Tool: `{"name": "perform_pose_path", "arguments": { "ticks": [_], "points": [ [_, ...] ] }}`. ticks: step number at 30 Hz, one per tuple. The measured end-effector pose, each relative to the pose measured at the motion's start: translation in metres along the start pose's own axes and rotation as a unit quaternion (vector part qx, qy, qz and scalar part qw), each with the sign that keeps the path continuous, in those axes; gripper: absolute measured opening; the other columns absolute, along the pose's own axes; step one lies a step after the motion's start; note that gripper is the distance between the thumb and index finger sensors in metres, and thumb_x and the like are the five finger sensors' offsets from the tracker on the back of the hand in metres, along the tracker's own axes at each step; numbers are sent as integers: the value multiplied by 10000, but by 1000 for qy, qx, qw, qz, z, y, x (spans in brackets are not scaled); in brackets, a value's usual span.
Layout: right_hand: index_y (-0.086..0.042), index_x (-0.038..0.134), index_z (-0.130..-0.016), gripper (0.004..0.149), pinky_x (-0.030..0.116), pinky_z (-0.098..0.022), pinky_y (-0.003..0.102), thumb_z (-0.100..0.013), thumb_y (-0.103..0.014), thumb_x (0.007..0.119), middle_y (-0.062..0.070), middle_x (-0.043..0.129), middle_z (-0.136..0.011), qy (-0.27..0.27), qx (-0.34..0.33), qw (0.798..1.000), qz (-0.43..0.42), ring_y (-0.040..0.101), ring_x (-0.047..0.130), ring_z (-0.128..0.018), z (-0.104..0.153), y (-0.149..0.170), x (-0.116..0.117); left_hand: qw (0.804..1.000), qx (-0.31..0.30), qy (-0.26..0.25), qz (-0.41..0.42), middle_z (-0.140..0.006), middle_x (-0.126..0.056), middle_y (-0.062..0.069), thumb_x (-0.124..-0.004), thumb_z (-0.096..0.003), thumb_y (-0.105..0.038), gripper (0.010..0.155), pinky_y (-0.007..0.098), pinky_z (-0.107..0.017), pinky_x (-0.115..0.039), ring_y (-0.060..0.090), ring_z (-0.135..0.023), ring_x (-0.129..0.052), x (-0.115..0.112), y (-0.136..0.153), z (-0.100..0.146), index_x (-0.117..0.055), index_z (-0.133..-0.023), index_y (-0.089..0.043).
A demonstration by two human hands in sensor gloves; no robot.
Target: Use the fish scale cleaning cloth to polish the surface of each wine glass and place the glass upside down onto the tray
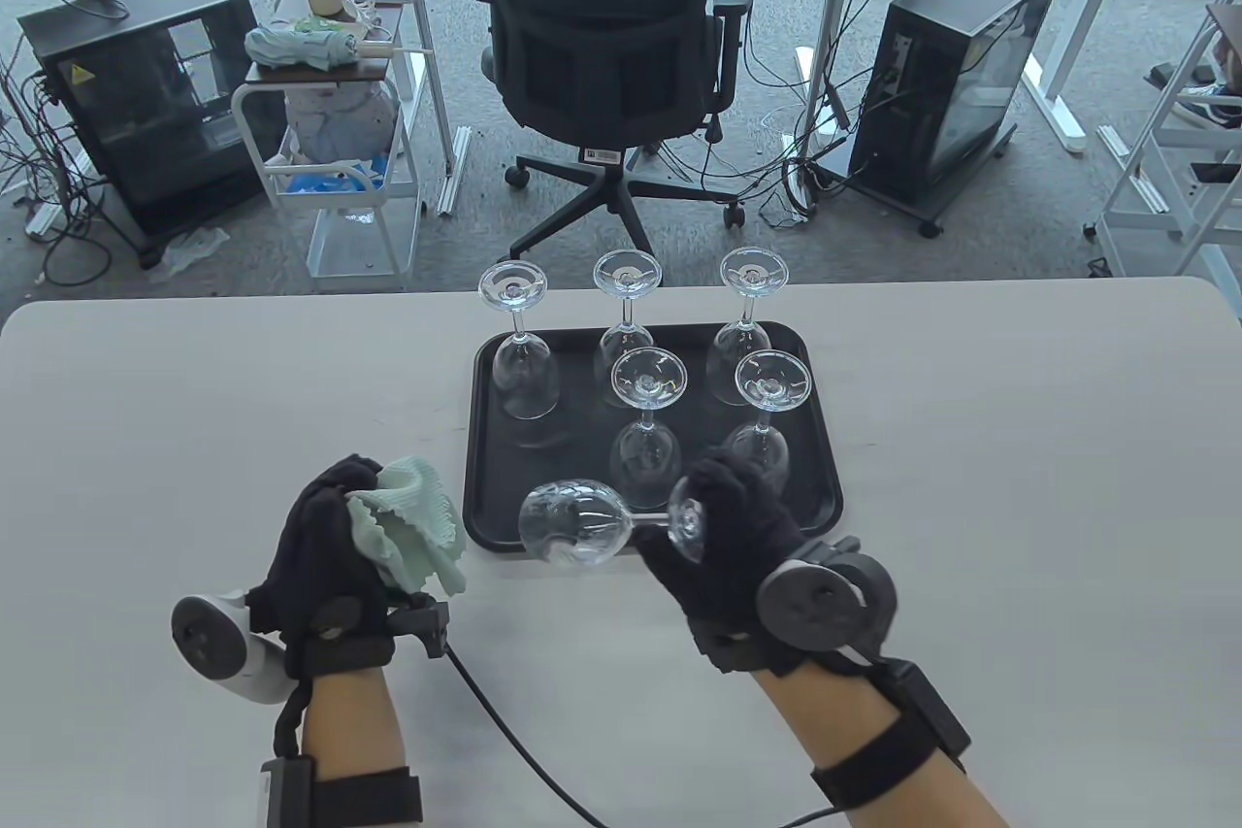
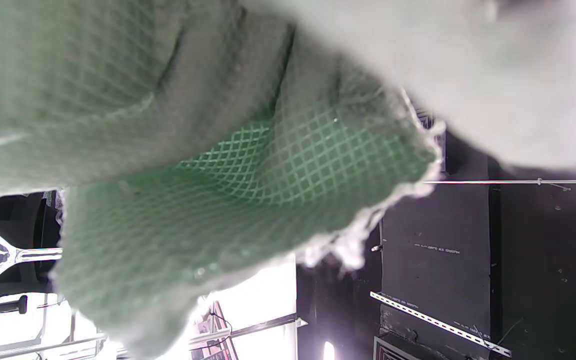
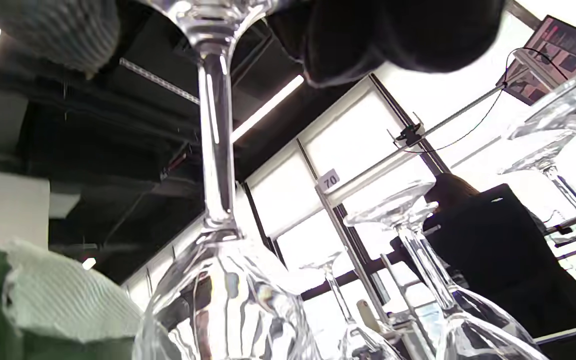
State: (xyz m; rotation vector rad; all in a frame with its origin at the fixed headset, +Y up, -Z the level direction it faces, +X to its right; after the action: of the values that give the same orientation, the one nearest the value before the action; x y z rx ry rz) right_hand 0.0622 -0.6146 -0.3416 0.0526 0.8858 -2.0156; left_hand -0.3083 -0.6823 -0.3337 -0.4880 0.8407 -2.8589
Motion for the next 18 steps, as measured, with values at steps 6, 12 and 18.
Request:
{"name": "perform_pose_path", "arguments": {
  "ticks": [6,12,18],
  "points": [
    [-265,425,-972,716,823,-374,401,-518,-721,738,203,543,-993,-72,12,989,131,301,826,-606,-47,-39,65,1000,-2,-7,11,-944,-835,104,-649,-578,-499,484,583,-550,-837,372,-802,-897,-1,-1,1,-846,-855,-155],
    [-258,473,-961,703,823,-375,403,-511,-718,756,209,548,-992,-116,50,973,194,305,829,-606,-74,-45,116,1000,-4,-1,21,-946,-833,103,-648,-579,-501,484,582,-555,-834,372,-805,-895,-1,-2,-1,-845,-858,-158],
    [-325,489,-1064,735,782,-537,506,-504,-740,724,172,377,-1152,-169,72,963,197,449,708,-876,-101,-50,135,999,0,-5,34,-947,-832,97,-645,-580,-507,484,575,-547,-839,368,-804,-896,-1,-1,-3,-842,-860,-165]
  ]
}}
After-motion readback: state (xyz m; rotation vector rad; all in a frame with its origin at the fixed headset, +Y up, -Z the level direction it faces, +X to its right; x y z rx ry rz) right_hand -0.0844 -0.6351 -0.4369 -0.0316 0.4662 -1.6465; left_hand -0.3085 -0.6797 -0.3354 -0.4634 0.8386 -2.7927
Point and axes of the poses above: the tracker on the back of each hand, its own y axis roughly to the little-finger side, its own z axis roughly from the fingertips to the wrist, x = y × z, the point moved 3 cm from there along -z, roughly from the wrist to the fingertips
